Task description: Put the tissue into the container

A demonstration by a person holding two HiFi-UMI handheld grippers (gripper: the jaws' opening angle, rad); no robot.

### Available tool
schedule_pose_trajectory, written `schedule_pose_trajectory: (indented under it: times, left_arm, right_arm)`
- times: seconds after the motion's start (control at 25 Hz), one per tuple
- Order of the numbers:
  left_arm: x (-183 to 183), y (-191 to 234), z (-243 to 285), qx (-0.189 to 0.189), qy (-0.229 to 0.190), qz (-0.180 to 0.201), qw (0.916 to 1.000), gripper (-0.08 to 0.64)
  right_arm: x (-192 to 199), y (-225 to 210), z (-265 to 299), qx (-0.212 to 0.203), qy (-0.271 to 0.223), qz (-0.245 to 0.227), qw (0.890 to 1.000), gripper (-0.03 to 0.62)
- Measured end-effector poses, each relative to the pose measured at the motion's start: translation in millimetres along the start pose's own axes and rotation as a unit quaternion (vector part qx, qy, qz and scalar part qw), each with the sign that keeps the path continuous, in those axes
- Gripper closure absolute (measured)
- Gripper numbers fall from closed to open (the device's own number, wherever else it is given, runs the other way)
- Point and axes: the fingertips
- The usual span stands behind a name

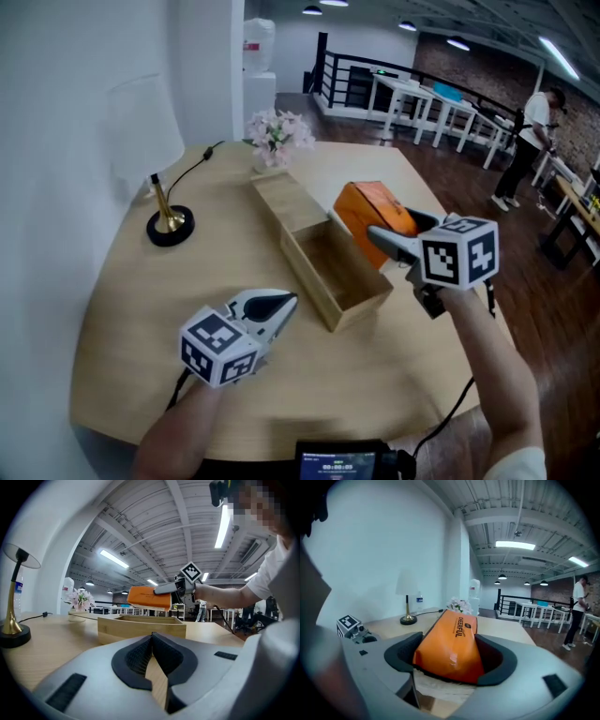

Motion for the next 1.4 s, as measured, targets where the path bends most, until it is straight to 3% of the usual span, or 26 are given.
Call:
schedule_pose_trajectory:
  times: [0.12, 0.24, 0.48, 0.72, 1.0, 1.2, 1.4]
  left_arm:
    - [-6.8, -13.8, 4.6, 0.020, -0.018, 0.006, 0.9996, 0.554]
    - [-11.6, -25.0, 16.6, 0.035, -0.028, 0.011, 0.9989, 0.554]
    - [0.8, -29.2, 34.6, 0.043, 0.009, 0.003, 0.9990, 0.554]
    - [3.4, -25.9, 48.6, 0.024, 0.016, -0.002, 0.9996, 0.554]
    - [1.0, -34.7, 91.9, 0.032, 0.018, -0.005, 0.9993, 0.552]
    - [-1.2, -36.4, 108.8, 0.040, 0.020, -0.008, 0.9990, 0.552]
    - [-1.2, -40.4, 114.1, 0.043, 0.021, -0.006, 0.9988, 0.552]
  right_arm:
    - [5.5, 34.9, 13.0, -0.025, 0.016, -0.002, 1.000, 0.244]
    - [13.6, 50.4, 20.3, -0.025, 0.029, -0.035, 0.999, 0.244]
    - [12.0, 73.5, 12.6, -0.039, 0.027, -0.064, 0.997, 0.244]
    - [46.8, 65.4, 34.2, -0.030, 0.066, -0.076, 0.994, 0.242]
    - [58.4, 37.5, 41.4, -0.045, 0.062, -0.117, 0.990, 0.215]
    - [60.5, 24.4, 42.5, -0.068, 0.044, -0.117, 0.990, 0.203]
    - [58.3, 22.9, 31.1, -0.054, 0.024, -0.132, 0.989, 0.192]
Point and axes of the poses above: the fingertips, and each gripper's own axes: z forward along the fingers, y to its left, x out of its underside, and after that the axes turned 3 degrees about -y, right-handed
